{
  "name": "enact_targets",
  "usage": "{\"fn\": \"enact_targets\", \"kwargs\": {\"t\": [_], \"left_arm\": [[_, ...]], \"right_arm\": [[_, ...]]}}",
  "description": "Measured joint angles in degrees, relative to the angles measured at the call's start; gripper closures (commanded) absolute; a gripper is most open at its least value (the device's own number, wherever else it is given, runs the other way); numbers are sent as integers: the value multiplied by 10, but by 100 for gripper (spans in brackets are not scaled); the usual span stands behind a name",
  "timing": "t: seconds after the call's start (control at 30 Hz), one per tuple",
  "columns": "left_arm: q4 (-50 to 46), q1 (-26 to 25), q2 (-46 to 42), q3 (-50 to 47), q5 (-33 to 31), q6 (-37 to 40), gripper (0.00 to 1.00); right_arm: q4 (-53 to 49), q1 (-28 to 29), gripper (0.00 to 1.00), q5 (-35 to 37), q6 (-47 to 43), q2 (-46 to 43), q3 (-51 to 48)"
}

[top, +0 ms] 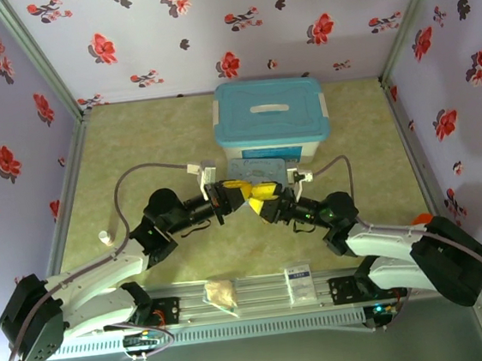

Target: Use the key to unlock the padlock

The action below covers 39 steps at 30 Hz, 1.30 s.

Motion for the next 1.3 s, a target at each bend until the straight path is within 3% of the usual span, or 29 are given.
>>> {"fn": "enact_targets", "kwargs": {"t": [0.37,0.63,0.77,1.0,1.1,1.17,1.23,1.3], "left_arm": [[-10,0,0,0,0,0,100],[-7,0,2,0,-2,-1,100],[3,0,11,0,-5,-2,100],[8,1,12,0,-6,-2,98],[7,1,11,0,-6,0,54],[7,1,9,-2,-9,0,31],[0,1,-1,-7,-26,0,20],[-19,1,-24,-16,-56,-1,20]], "right_arm": [[8,0,75,-1,5,13,12],[10,0,72,-3,7,19,12],[11,0,85,-7,8,19,12],[14,0,96,-6,7,13,12],[14,0,97,-3,5,13,11],[14,0,97,0,5,13,10],[14,0,97,5,5,13,9],[9,0,97,13,2,13,7]]}}
